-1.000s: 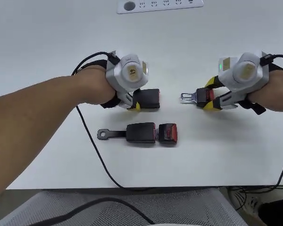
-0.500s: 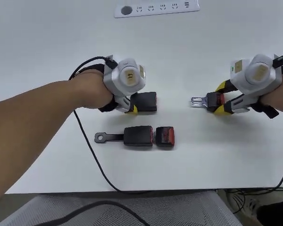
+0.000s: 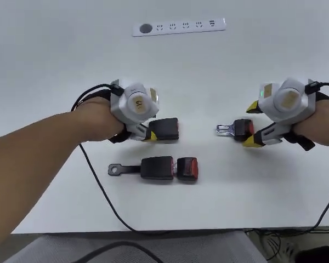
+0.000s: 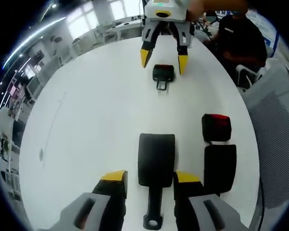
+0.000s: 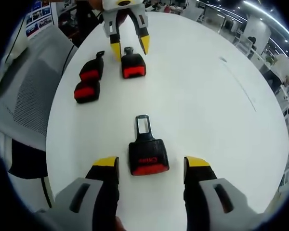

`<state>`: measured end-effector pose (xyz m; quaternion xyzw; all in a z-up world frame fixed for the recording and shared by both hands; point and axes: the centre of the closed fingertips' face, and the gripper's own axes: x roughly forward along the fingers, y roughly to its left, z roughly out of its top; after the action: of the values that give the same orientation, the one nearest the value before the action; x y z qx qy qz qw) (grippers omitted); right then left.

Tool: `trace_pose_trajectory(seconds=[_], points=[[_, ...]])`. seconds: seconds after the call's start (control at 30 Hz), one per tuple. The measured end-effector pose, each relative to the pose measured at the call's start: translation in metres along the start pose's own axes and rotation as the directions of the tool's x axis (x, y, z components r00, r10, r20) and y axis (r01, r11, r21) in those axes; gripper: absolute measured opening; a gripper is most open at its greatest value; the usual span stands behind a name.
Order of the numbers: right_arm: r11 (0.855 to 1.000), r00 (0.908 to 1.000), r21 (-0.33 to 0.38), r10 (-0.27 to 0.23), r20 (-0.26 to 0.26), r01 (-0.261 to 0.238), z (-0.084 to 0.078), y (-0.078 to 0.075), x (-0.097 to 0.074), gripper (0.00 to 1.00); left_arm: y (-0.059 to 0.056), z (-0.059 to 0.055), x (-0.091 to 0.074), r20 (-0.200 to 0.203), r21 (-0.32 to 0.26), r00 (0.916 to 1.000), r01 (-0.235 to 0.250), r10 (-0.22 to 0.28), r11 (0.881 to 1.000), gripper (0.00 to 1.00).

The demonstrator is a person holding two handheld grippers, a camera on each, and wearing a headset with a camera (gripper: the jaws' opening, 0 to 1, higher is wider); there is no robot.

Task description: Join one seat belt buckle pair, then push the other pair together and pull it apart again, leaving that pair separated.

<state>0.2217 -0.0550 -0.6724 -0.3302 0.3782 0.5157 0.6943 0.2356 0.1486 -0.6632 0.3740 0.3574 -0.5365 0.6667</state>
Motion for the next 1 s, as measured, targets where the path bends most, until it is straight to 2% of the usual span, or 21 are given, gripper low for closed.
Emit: trace_pose_trajectory(seconds=[0.13,0.17,0.3,0.33,0.43,0.53,0.57,0.63,0.73,0.83,0.9,0.93,1.0], points=[[0.999,0.9988,0.020,-0.033,0.035,0.033,0.007,0.003,-0.009,0.56,-0.007,0.002,-0.017,0.006,-0.024,0.9997,-0.025,0.025,0.999,0.48],[0.999,0.9981,0.026,-0.044,0.044,0.043,0.010,0.007,-0.013,0.57,-0.010,-0.005,-0.015,0.004,-0.034,0.9994,-0.035,0.035,0.999,0.48],[0.997,0.9955,0.053,-0.066,0.068,0.062,0.015,0.018,-0.019,0.60,-0.022,-0.009,-0.031,0.021,-0.096,0.9978,-0.061,0.063,0.994,0.49],[0.996,0.9951,0.056,-0.070,0.070,0.066,0.015,0.020,-0.019,0.60,-0.024,-0.016,-0.034,0.018,-0.133,0.9964,-0.080,0.083,0.988,0.51],[0.994,0.9917,0.072,-0.091,0.091,0.085,0.019,0.031,-0.022,0.62,-0.032,-0.027,-0.043,0.025,-0.191,0.9937,-0.103,0.109,0.976,0.58],[0.993,0.9893,0.080,-0.096,0.110,0.087,0.024,0.046,-0.027,0.61,-0.043,-0.035,-0.055,0.026,-0.220,0.9916,-0.118,0.127,0.968,0.62],[0.991,0.9856,0.093,-0.104,0.133,0.092,0.027,0.050,-0.028,0.64,-0.045,-0.041,-0.059,0.031,-0.234,0.9897,-0.129,0.140,0.964,0.63],[0.989,0.9827,0.117,-0.111,0.148,0.094,0.027,0.057,-0.029,0.67,-0.050,-0.045,-0.066,0.040,-0.277,0.9859,-0.145,0.163,0.950,0.70],[0.985,0.9780,0.132,-0.129,0.164,0.108,0.030,0.064,-0.034,0.71,-0.057,-0.049,-0.075,0.042,-0.300,0.9820,-0.163,0.184,0.940,0.78],[0.971,0.9695,0.191,-0.175,0.171,0.142,0.025,0.065,-0.038,0.79,-0.069,-0.061,-0.082,0.036,-0.333,0.9806,-0.170,0.193,0.927,0.84],[0.962,0.9702,0.240,-0.174,0.169,0.131,0.021,0.071,-0.040,0.87,-0.077,-0.064,-0.088,0.044,-0.337,0.9776,-0.179,0.206,0.924,0.86],[0.961,0.9682,0.238,-0.183,0.170,0.140,0.020,0.071,-0.042,0.89,-0.079,-0.064,-0.091,0.047,-0.346,0.9765,-0.182,0.210,0.921,0.87],[0.957,0.9642,0.244,-0.202,0.172,0.157,0.016,0.073,-0.048,0.93,-0.083,-0.069,-0.099,0.050,-0.376,0.9703,-0.201,0.237,0.904,0.91]])
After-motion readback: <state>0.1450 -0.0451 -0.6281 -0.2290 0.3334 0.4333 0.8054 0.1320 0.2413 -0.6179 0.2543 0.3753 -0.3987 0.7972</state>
